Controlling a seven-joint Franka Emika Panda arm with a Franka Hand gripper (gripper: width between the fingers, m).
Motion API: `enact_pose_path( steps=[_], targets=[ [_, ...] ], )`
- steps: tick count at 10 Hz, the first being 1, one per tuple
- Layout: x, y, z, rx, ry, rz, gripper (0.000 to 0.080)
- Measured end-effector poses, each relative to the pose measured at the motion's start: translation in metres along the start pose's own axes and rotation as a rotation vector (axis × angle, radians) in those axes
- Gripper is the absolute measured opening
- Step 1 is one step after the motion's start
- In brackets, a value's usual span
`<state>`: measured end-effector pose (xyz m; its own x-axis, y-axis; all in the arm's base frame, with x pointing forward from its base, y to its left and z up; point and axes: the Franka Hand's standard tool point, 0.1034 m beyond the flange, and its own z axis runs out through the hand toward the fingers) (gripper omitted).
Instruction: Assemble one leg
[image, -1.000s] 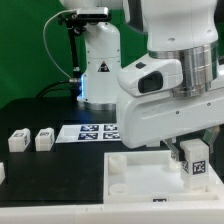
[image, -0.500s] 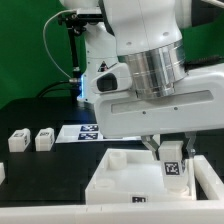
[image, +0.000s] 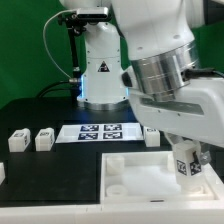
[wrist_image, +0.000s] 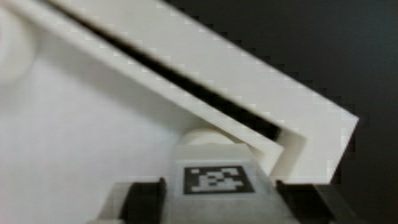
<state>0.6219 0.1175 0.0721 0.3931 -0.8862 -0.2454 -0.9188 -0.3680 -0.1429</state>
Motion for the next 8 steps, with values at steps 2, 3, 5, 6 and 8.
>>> enact_pose_path(
  steps=[2, 3, 5, 6, 8],
  targets=[
    [-0.007, -0.003, 0.002, 0.001, -0.006, 0.224, 0.0295],
    [-0.01, -0.004, 0.003, 0.0, -0.006, 0.26, 0.0295],
    [-0.01, -0.004, 0.003, 0.0, -0.006, 0.251, 0.0376],
    [-0.01, -0.004, 0.003, 0.0, -0.006, 0.241, 0.0511],
    [-0.014, -0.001, 0.0, -0.059, -0.032, 0.066, 0.062]
  ],
)
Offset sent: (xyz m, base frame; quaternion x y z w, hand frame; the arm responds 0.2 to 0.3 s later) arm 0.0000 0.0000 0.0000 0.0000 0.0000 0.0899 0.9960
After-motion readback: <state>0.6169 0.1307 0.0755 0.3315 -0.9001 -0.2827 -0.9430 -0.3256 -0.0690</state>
